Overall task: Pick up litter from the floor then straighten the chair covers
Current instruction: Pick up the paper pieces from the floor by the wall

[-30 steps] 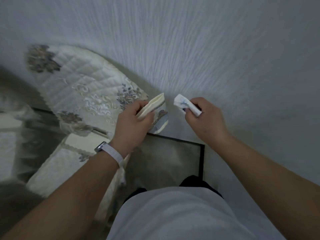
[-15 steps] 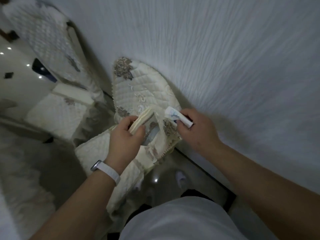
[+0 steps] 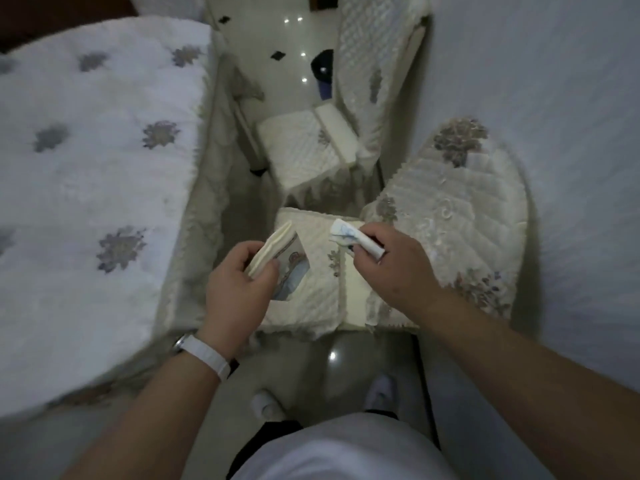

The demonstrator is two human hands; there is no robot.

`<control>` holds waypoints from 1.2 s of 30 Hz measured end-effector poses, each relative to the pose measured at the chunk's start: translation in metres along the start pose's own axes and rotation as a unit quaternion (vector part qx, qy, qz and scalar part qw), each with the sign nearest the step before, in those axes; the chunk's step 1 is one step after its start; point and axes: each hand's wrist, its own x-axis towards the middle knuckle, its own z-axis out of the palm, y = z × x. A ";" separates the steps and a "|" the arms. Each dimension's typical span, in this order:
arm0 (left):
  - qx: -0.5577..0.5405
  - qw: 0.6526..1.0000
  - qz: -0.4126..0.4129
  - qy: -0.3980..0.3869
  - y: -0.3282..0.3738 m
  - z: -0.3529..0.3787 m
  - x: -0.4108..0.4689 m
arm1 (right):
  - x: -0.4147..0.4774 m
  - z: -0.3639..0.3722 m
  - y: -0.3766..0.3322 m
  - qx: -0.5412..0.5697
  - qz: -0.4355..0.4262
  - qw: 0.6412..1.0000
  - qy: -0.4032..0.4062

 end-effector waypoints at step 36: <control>-0.033 0.829 -0.260 0.494 -0.287 -0.522 -0.165 | -0.062 0.514 -0.467 0.034 -0.314 0.851 -0.420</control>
